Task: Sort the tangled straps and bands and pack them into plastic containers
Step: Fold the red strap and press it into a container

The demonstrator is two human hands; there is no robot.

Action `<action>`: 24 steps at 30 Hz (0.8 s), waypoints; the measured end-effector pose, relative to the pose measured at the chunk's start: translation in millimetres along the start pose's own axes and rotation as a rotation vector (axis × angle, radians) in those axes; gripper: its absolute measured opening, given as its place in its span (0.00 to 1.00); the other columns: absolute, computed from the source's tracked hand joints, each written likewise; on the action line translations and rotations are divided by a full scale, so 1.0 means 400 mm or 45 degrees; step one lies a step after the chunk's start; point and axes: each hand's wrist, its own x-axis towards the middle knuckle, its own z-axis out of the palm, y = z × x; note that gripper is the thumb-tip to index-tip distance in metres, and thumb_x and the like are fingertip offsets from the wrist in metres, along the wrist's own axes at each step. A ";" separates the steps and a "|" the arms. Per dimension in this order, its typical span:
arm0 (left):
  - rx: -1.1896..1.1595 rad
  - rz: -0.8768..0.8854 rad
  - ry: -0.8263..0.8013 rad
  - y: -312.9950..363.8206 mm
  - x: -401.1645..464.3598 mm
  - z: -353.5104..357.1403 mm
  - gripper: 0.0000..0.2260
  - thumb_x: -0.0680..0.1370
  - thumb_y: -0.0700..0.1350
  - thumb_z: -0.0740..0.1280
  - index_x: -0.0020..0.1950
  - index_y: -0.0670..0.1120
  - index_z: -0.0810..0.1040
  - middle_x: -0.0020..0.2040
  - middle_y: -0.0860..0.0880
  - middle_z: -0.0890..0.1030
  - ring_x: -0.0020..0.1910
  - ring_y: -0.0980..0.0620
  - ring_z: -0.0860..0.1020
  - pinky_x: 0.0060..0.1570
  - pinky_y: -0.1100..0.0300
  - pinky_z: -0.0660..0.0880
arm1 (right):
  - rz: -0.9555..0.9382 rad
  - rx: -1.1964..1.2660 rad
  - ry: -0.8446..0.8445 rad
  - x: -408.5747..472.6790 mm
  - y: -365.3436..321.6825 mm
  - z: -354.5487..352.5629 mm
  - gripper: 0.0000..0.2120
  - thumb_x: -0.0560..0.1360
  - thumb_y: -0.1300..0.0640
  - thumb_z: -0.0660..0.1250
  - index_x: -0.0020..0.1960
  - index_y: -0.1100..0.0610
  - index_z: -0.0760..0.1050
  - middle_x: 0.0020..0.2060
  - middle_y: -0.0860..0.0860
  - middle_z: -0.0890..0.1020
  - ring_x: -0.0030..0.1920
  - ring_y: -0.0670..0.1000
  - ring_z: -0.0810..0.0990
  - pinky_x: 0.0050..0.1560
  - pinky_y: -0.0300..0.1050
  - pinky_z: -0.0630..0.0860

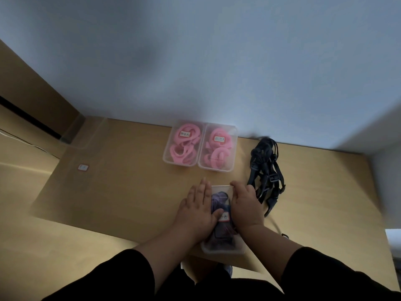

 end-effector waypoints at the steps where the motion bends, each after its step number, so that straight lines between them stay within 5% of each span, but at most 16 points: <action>1: 0.011 -0.009 -0.004 0.005 -0.002 -0.005 0.38 0.80 0.66 0.47 0.80 0.46 0.34 0.80 0.48 0.33 0.80 0.44 0.42 0.77 0.47 0.49 | -0.037 -0.023 0.016 -0.002 -0.003 -0.001 0.17 0.81 0.60 0.60 0.68 0.51 0.75 0.52 0.57 0.74 0.45 0.61 0.78 0.40 0.49 0.74; 5: 0.061 -0.020 0.008 0.012 -0.006 -0.015 0.37 0.82 0.64 0.47 0.80 0.46 0.33 0.80 0.47 0.32 0.80 0.42 0.40 0.77 0.45 0.48 | -0.350 -0.343 0.210 -0.001 -0.003 -0.005 0.19 0.71 0.56 0.59 0.58 0.54 0.82 0.50 0.57 0.80 0.48 0.62 0.79 0.43 0.53 0.76; 8: 0.094 -0.017 0.016 0.015 -0.008 -0.015 0.36 0.82 0.63 0.46 0.80 0.45 0.33 0.80 0.46 0.31 0.80 0.42 0.39 0.77 0.44 0.46 | -0.627 -0.534 0.121 -0.008 0.001 -0.015 0.19 0.72 0.54 0.59 0.56 0.57 0.82 0.55 0.56 0.82 0.53 0.60 0.81 0.57 0.56 0.73; 11: 0.104 -0.010 0.041 0.018 -0.012 -0.014 0.34 0.83 0.62 0.44 0.80 0.44 0.34 0.80 0.46 0.32 0.80 0.45 0.38 0.78 0.44 0.45 | -0.683 -0.713 -0.059 -0.030 0.019 -0.026 0.24 0.77 0.51 0.56 0.65 0.60 0.78 0.65 0.59 0.79 0.67 0.61 0.77 0.72 0.57 0.58; 15: 0.143 0.000 0.087 0.026 -0.014 -0.019 0.32 0.84 0.60 0.44 0.80 0.44 0.36 0.80 0.47 0.33 0.80 0.47 0.37 0.78 0.46 0.43 | -0.678 -0.809 -0.235 -0.089 0.059 -0.030 0.29 0.81 0.45 0.51 0.75 0.62 0.66 0.73 0.60 0.71 0.75 0.58 0.66 0.74 0.53 0.47; 17: 0.164 0.070 0.160 0.029 -0.018 -0.013 0.29 0.85 0.56 0.45 0.81 0.43 0.42 0.81 0.47 0.39 0.81 0.48 0.42 0.77 0.47 0.46 | -0.679 -0.814 -0.300 -0.110 0.069 -0.039 0.32 0.82 0.40 0.48 0.78 0.61 0.57 0.77 0.60 0.63 0.78 0.58 0.59 0.74 0.53 0.46; 20: 0.239 0.248 0.241 0.032 -0.033 0.002 0.25 0.81 0.50 0.51 0.72 0.39 0.73 0.73 0.41 0.73 0.72 0.46 0.71 0.71 0.49 0.66 | -0.710 -0.847 -0.377 -0.116 0.065 -0.046 0.44 0.77 0.27 0.38 0.80 0.60 0.45 0.78 0.60 0.44 0.80 0.61 0.44 0.75 0.57 0.41; 22: 0.280 0.343 0.223 0.019 -0.037 0.009 0.24 0.79 0.49 0.54 0.65 0.38 0.79 0.65 0.39 0.80 0.66 0.43 0.78 0.67 0.48 0.70 | -0.713 -0.861 -0.356 -0.118 0.063 -0.047 0.48 0.76 0.25 0.41 0.79 0.63 0.54 0.78 0.62 0.52 0.79 0.62 0.53 0.73 0.60 0.49; 24: 0.280 0.365 0.267 0.004 -0.040 0.019 0.26 0.80 0.51 0.53 0.68 0.37 0.76 0.69 0.37 0.76 0.69 0.42 0.75 0.69 0.46 0.68 | -0.654 -0.834 -0.395 -0.118 0.066 -0.046 0.46 0.77 0.26 0.45 0.76 0.63 0.63 0.75 0.62 0.61 0.76 0.62 0.63 0.70 0.62 0.55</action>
